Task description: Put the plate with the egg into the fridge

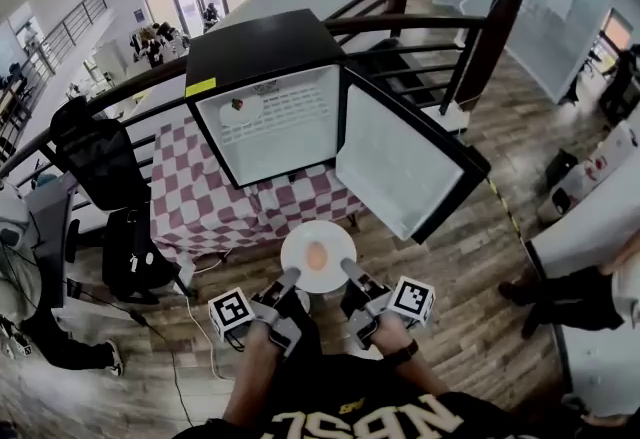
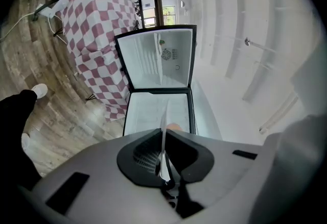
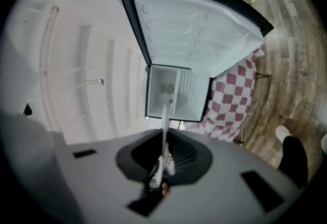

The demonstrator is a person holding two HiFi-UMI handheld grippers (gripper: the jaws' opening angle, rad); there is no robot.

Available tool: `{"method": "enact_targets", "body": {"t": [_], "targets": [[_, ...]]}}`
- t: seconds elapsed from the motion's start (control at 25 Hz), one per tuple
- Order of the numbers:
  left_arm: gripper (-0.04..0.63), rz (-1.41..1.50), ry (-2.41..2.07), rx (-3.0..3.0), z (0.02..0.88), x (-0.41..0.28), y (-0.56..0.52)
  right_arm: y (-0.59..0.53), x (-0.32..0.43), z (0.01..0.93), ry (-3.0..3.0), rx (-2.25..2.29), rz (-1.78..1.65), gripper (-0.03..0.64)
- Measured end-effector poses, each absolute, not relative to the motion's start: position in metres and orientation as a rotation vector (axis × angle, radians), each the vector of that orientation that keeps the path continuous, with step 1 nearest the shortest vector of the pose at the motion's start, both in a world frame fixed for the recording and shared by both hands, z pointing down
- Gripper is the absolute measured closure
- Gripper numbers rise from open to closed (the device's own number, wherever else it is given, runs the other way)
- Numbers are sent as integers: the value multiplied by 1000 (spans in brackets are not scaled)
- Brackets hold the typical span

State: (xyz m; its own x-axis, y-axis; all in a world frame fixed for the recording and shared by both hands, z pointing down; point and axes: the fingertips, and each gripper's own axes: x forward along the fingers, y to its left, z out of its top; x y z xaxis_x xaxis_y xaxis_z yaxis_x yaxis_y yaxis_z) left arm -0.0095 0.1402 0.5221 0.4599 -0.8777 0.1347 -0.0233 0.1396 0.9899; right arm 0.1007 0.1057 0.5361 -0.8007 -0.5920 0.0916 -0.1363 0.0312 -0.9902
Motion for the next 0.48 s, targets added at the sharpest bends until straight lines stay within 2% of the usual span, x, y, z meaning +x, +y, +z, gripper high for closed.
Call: {"method": "enact_targets", "body": {"t": [0.48], "targets": [[561, -728, -847, 1346, 509, -78, -3, -29, 35, 524, 1918, -811, -1750, 581]]}}
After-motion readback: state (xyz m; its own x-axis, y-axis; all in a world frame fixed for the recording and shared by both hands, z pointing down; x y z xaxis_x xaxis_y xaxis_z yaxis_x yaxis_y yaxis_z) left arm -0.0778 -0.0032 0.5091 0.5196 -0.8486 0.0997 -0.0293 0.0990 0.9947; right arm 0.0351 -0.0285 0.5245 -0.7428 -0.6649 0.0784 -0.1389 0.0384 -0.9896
